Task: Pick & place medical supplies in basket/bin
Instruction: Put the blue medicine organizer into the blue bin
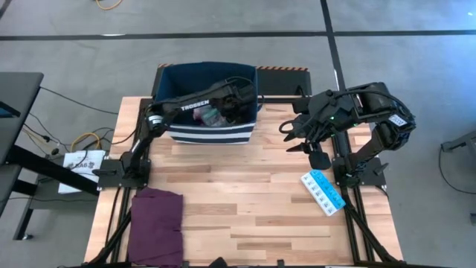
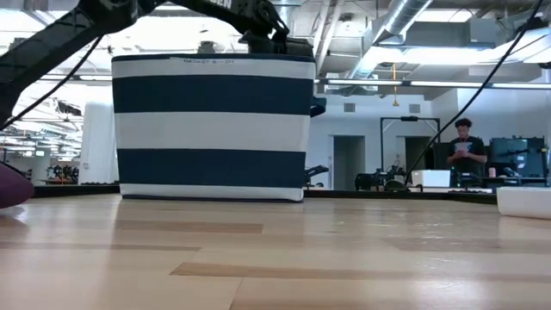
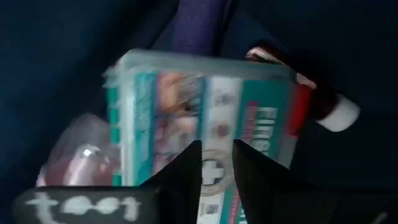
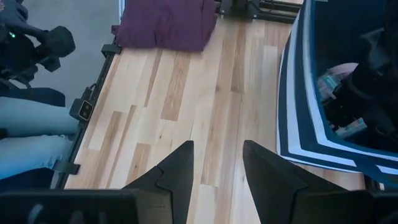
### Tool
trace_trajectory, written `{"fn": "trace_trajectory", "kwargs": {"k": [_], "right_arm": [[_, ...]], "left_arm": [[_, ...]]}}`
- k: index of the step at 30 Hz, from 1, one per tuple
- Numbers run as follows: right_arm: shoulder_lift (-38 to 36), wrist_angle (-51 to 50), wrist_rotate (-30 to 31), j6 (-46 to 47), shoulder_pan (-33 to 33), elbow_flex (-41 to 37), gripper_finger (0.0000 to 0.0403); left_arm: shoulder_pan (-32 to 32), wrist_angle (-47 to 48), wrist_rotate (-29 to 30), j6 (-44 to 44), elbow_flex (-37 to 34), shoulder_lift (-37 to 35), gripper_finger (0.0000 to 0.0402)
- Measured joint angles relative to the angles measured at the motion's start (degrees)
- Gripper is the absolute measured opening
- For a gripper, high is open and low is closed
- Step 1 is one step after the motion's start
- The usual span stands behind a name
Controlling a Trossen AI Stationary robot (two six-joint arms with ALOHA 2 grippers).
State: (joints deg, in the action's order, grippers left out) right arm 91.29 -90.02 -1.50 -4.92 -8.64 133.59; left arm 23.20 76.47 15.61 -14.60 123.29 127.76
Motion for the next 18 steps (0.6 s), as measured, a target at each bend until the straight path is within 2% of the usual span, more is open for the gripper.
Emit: {"fn": "trace_trajectory", "kwargs": {"k": [6, 13, 18], "right_arm": [[0.0, 0.0, 0.0, 0.01, 0.0, 0.01, 0.0133], [0.0, 0.01, 0.0, 0.01, 0.0, 0.01, 0.0134], [0.0, 0.02, 0.02, 0.01, 0.02, -0.01, 0.0133]], "left_arm": [[-0.07, 1.03, -0.2, 1.57, 1.69, -0.43, 0.011], [-0.63, 10.01, 0.26, 2.01, 11.56, -0.65, 0.0121], [-1.51, 10.69, 2.78, 2.28, 10.65, -5.66, 0.0121]]}}
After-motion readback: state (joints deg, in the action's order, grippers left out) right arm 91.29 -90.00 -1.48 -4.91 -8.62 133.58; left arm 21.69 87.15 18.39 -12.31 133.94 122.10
